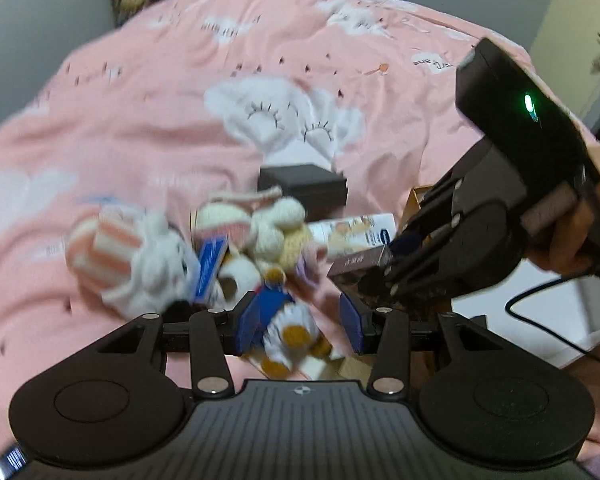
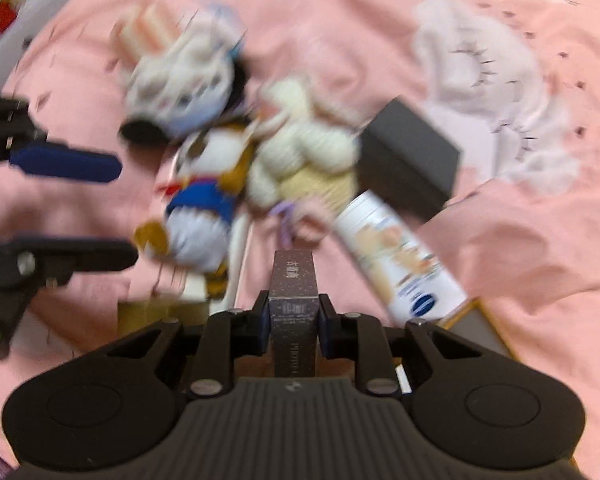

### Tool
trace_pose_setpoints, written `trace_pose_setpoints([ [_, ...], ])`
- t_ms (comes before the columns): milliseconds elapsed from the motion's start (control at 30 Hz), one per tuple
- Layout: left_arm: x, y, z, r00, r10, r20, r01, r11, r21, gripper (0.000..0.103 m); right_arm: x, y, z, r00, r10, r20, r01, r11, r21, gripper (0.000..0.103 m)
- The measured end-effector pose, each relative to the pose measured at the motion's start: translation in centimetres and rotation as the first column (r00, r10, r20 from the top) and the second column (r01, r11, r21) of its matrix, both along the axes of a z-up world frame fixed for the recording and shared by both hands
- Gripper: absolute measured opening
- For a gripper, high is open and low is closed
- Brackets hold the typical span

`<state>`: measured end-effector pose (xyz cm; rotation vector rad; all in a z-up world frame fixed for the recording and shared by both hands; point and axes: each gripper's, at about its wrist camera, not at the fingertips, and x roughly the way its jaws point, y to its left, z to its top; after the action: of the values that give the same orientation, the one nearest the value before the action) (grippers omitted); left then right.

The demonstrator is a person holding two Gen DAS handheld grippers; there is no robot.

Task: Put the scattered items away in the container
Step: 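Lift the photo-card pack with the right gripper while the left gripper grasps the small black box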

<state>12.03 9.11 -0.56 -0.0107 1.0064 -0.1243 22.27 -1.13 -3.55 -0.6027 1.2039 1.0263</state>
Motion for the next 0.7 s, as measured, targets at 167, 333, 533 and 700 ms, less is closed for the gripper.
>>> trace_pose_setpoints([
  [167,2.1,-2.9,0.7,0.973,-0.212,0.086,0.186,0.952,0.244,0.052,1.5,-1.0,3.3,0.995,-0.099,0.028,0.097,0.991,0.088,0.025],
  [333,4.7,-6.8,-2.6,0.882,-0.467,0.067,0.363,0.761,0.537,0.052,3.3,-4.0,5.0,0.977,-0.21,0.022,0.201,0.958,0.207,0.025],
  [533,6.3,-9.4,-6.8,0.758,-0.65,-0.055,0.497,0.522,0.693,0.052,6.6,-5.7,6.0,0.949,-0.314,-0.018,0.306,0.909,0.281,0.025],
  [700,6.6,-10.3,-10.8,0.662,-0.719,-0.211,0.556,0.282,0.782,0.054,8.1,-5.2,5.9,0.944,-0.329,0.001,0.315,0.905,0.287,0.025],
])
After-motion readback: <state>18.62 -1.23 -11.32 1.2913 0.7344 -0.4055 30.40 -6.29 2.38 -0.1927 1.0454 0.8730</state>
